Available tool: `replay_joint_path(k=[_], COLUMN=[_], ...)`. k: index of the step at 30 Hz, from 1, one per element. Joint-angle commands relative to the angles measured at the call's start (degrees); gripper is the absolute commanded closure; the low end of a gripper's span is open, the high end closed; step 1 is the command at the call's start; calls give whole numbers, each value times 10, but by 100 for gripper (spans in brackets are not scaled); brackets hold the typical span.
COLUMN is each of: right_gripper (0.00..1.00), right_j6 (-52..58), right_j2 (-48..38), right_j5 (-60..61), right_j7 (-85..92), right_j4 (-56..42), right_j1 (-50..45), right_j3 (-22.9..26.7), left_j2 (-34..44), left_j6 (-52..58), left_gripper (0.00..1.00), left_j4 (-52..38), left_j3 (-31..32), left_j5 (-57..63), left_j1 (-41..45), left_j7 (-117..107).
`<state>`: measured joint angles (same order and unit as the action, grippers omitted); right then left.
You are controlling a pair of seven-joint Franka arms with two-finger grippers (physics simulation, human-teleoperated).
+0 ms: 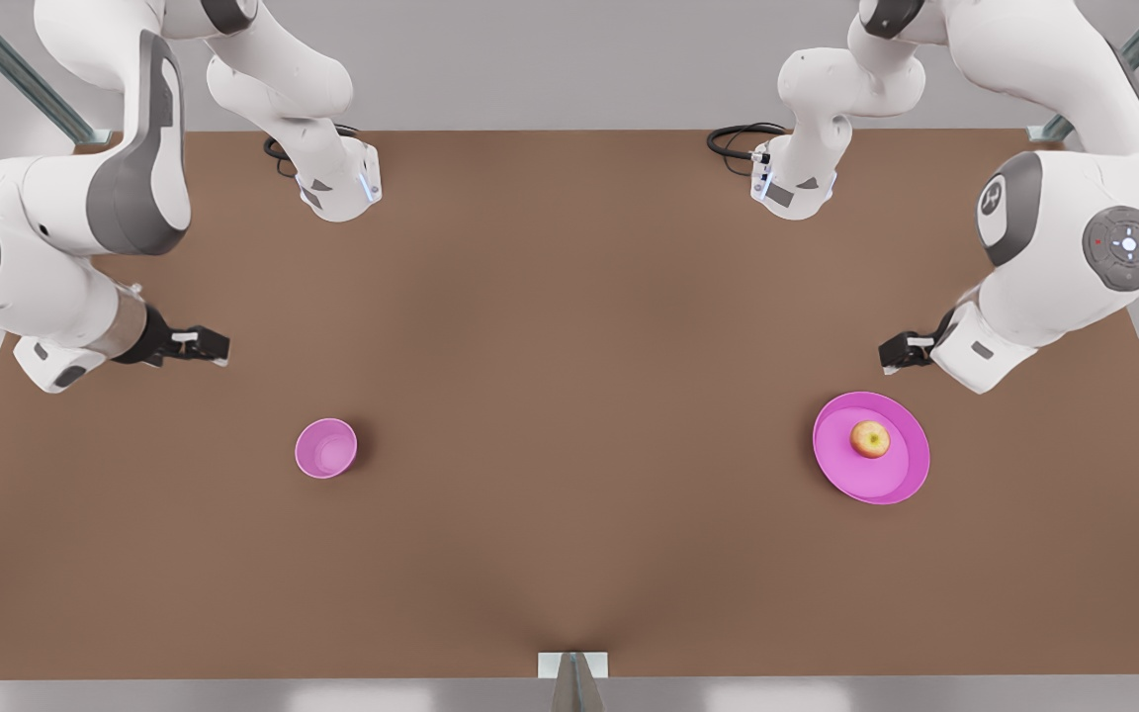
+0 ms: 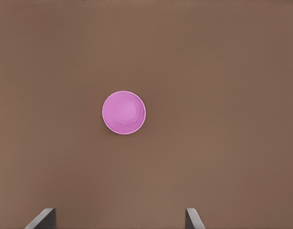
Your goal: Use the left arm to pick up the apple from the plate, transfer it to the gripper of the right arm, and then use the right arm to place it into the bowl
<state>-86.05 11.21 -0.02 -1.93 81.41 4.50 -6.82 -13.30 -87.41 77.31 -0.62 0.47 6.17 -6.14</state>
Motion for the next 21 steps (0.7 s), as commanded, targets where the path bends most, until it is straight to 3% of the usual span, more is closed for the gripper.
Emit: replay_joint_path(k=[1,4,7,10,12,21], right_gripper=[0,0,0,0,0,0], right_j6=[-28,-28,-28,-28,-28,-28], right_j2=[0,0,2,2,2,4], right_j5=[-1,-1,-1,-1,-1,1], right_j7=[-42,-38,-35,-35,-33,-35], right_j4=[-1,-3,-3,-3,-3,-14], right_j1=[1,3,4,5,7,6], right_j3=[0,0,1,1,2,1], left_j2=[-2,-45,-38,-109,-93,-86], left_j6=[-45,-151,-340,-415,-506,-590], left_gripper=[0,0,0,0,0,0], left_j4=[-1,35,214,234,321,407], left_j3=[0,-2,-3,-2,-1,8], left_j5=[3,-6,-7,-25,-26,-44], left_j1=[0,-43,-108,-158,-157,-141], left_j7=[21,34,101,137,137,133])
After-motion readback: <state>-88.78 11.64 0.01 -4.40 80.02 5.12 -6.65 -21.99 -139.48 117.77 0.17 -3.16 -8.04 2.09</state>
